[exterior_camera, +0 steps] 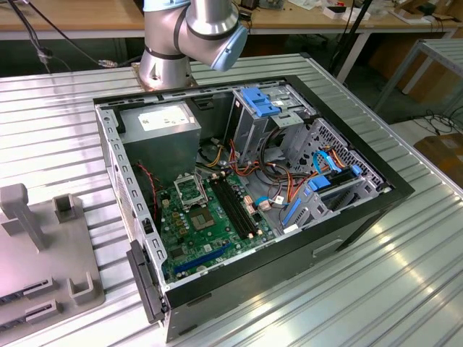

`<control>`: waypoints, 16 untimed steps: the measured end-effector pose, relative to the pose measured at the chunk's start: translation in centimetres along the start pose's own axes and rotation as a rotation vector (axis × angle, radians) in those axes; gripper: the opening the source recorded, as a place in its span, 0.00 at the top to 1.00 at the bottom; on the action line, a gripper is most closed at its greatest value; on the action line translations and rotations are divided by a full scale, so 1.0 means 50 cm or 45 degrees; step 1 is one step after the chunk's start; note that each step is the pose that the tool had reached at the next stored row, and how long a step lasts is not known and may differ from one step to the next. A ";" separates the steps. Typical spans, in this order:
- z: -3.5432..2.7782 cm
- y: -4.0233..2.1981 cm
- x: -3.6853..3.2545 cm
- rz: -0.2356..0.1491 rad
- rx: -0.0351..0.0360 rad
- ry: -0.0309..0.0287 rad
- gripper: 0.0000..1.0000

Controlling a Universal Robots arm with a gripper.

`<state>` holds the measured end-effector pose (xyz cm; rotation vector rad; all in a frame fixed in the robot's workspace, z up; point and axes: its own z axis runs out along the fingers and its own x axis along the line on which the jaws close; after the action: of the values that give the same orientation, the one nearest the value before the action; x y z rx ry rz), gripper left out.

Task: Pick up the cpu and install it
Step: 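Pick up the cpu and move it towards the insertion slot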

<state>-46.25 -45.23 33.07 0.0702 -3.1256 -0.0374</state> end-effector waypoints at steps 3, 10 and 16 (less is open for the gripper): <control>-0.003 0.000 0.000 0.000 -0.0001 0.0002 0.53; -0.011 0.000 0.000 0.000 -0.0002 0.0010 0.53; -0.018 0.000 0.000 0.000 -0.0002 0.0021 0.53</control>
<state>-46.24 -45.23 33.94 0.0702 -3.1239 -0.0375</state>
